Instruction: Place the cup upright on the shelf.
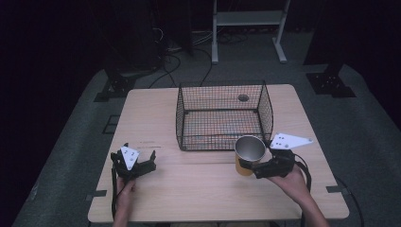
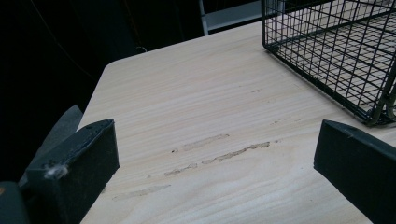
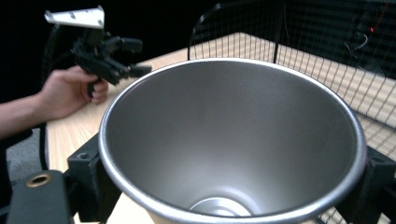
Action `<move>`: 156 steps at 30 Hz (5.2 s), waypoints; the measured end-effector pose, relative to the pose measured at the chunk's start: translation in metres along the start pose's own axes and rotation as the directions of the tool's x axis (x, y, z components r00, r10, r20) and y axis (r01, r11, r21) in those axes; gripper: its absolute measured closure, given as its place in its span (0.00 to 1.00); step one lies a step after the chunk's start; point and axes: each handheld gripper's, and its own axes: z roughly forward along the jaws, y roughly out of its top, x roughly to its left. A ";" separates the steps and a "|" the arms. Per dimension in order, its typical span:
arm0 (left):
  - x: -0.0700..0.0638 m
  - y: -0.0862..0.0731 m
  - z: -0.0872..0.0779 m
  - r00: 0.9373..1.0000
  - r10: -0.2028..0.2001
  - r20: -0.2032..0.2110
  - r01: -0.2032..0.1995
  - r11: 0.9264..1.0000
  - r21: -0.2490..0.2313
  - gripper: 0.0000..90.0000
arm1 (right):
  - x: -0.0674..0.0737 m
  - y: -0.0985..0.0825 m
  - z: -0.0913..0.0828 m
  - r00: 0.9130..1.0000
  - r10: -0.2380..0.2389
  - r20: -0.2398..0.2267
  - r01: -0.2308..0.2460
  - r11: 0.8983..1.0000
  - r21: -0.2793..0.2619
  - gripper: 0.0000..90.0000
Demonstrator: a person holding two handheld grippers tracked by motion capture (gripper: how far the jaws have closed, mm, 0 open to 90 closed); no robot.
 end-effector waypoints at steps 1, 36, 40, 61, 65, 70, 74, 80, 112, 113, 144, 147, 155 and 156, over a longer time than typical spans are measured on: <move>0.000 0.000 0.000 1.000 0.000 0.000 0.000 1.000 0.000 0.00 | 0.000 0.003 -0.001 1.000 0.000 -0.004 0.000 1.000 -0.004 0.13; 0.000 0.000 0.000 1.000 -0.001 0.001 0.001 1.000 -0.002 0.00 | -0.038 0.086 0.022 1.000 -0.002 0.017 0.002 1.000 0.008 0.13; 0.000 0.000 0.000 1.000 -0.001 0.002 0.001 1.000 -0.002 0.00 | -0.043 0.091 0.027 0.999 0.000 0.033 -0.001 1.000 0.021 0.13; 0.000 0.000 0.000 1.000 -0.003 0.005 0.003 1.000 -0.005 0.00 | -0.068 0.109 0.062 0.997 0.042 0.059 -0.044 0.999 0.032 0.13; 0.000 0.000 0.000 1.000 -0.001 0.005 0.001 1.000 -0.005 0.00 | -0.071 0.111 0.072 0.997 0.029 0.067 -0.031 0.999 0.043 0.13; 0.001 0.000 0.000 1.000 -0.005 0.005 0.005 1.000 -0.004 0.00 | -0.075 0.113 0.081 0.997 0.020 0.068 -0.024 0.998 0.058 0.13; 0.000 0.000 0.000 1.000 -0.004 0.006 0.004 1.000 -0.005 0.00 | -0.084 0.114 0.092 0.998 0.036 0.060 -0.039 0.998 0.058 0.13; 0.001 0.000 0.000 1.000 -0.007 0.006 0.007 1.000 -0.007 0.00 | -0.094 0.107 0.107 0.997 0.065 0.044 -0.067 0.997 0.048 0.13; 0.001 0.000 0.000 1.000 -0.010 0.007 0.010 1.000 -0.010 0.00 | -0.135 0.075 0.172 0.991 0.081 0.110 -0.103 0.973 0.208 0.13; 0.001 0.000 0.000 1.000 -0.010 0.007 0.010 1.000 -0.010 0.00 | -0.135 0.075 0.172 0.991 0.081 0.110 -0.103 0.973 0.208 0.13; 0.001 0.000 -0.001 1.000 -0.009 0.007 0.009 1.000 -0.010 0.00 | -0.134 0.065 0.189 0.991 -0.006 0.135 -0.042 0.938 0.344 0.11; 0.001 0.000 -0.001 1.000 -0.005 0.007 0.005 1.000 -0.009 0.00 | -0.132 0.065 0.190 0.991 0.000 0.132 -0.045 0.939 0.340 0.11; 0.001 0.000 -0.001 1.000 -0.004 0.009 0.004 1.000 -0.010 0.00 | -0.131 0.065 0.190 0.989 -0.020 0.144 -0.030 0.939 0.342 0.08; 0.001 0.000 -0.001 1.000 -0.004 0.009 0.004 1.000 -0.010 0.00 | -0.132 0.066 0.190 0.989 -0.019 0.146 -0.032 0.939 0.341 0.08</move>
